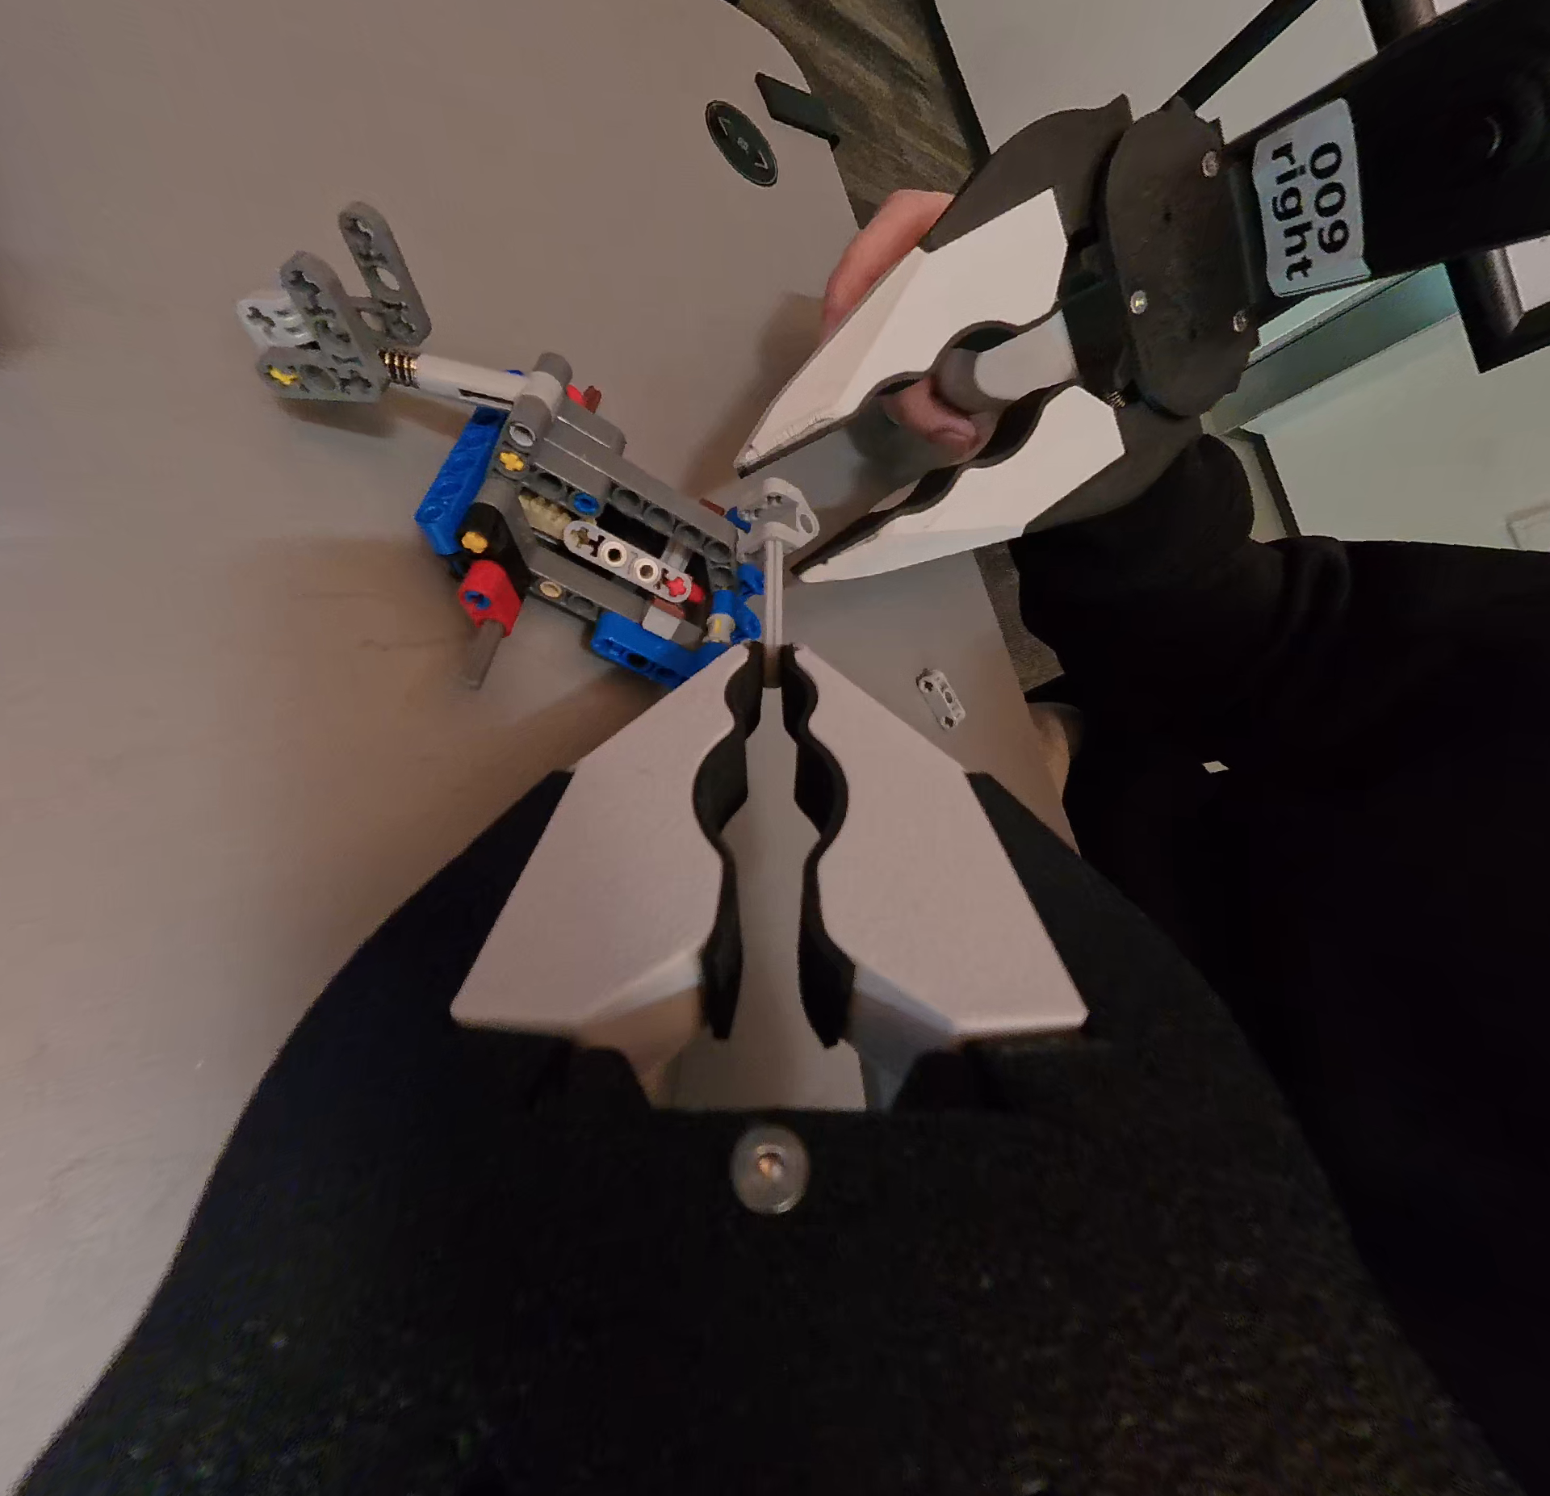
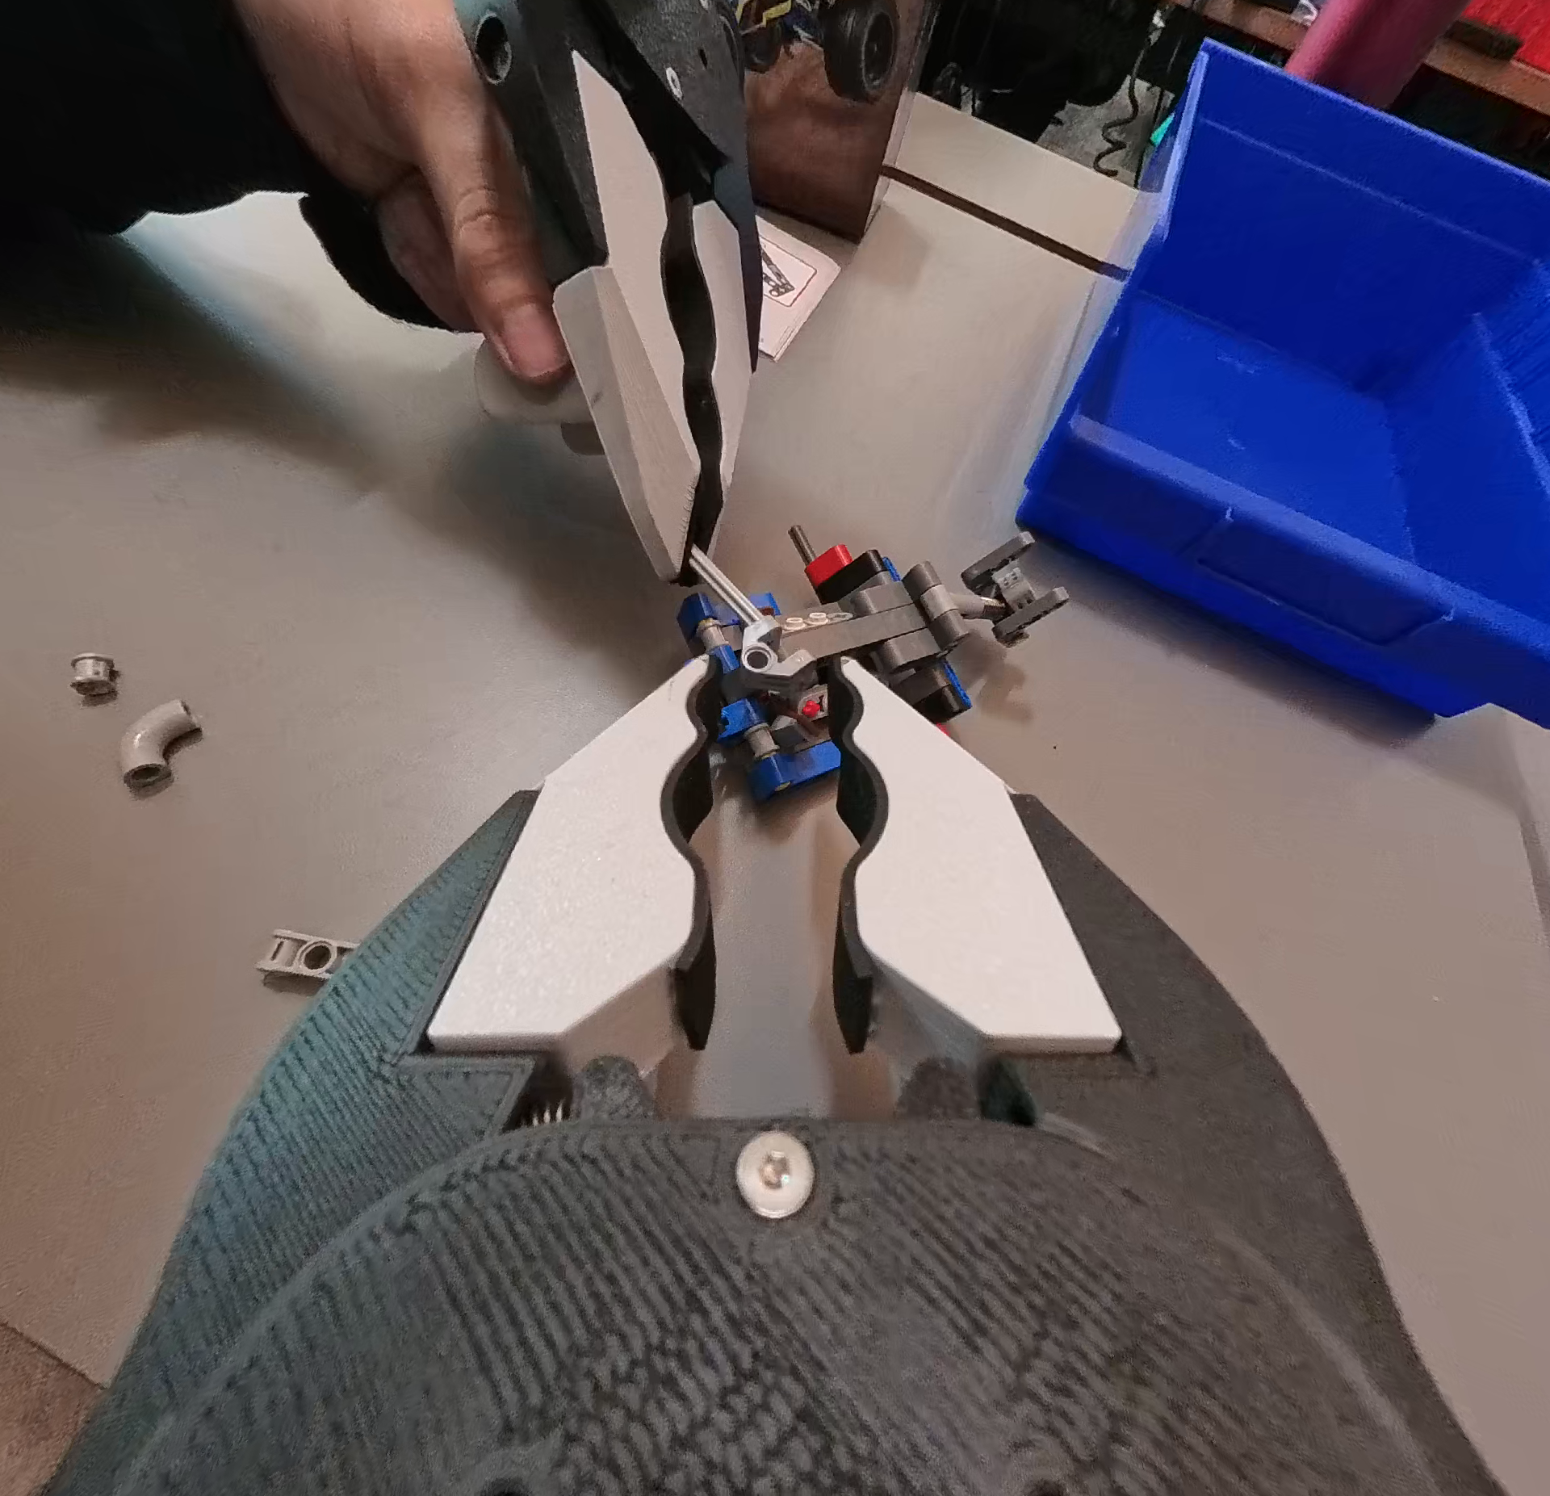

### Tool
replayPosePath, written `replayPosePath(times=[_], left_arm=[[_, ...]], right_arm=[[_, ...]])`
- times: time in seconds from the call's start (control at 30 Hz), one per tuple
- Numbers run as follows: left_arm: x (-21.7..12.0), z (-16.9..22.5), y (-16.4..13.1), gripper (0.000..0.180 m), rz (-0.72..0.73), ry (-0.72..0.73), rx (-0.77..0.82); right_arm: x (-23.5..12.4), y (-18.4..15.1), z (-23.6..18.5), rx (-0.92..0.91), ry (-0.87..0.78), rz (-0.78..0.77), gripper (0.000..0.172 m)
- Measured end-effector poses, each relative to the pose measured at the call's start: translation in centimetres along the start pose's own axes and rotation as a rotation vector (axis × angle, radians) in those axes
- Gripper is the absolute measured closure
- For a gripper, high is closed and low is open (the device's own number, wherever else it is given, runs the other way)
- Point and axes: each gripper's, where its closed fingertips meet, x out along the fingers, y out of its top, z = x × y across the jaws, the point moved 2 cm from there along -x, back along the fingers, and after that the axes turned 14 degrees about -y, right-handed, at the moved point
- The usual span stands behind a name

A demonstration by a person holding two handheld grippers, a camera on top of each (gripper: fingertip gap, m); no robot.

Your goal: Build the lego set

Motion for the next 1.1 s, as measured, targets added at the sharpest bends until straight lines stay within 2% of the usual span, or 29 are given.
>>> replayPosePath(times=[0.33,0.47,0.73,0.87,1.1], left_arm=[[-0.2,0.0,0.1,0.18,0.019,-0.021,-0.038],[-0.4,0.2,0.2,0.18,0.005,0.002,-0.001],[-0.7,-0.1,0.2,0.18,-0.148,0.227,0.272],[-0.3,0.5,-0.1,0.18,-0.232,0.253,0.369],[-0.3,0.1,-0.1,0.18,-0.363,0.415,0.588]], right_arm=[[0.1,-0.1,0.0,-0.007,-0.005,-0.006,0.154],[-0.2,0.2,0.3,0.024,-0.002,0.02,0.152],[-0.4,0.4,1.1,0.063,-0.041,0.035,0.148],[-0.4,0.2,0.7,0.132,-0.012,-0.009,0.143],[-0.4,-0.5,0.1,0.225,0.005,-0.093,0.144]])
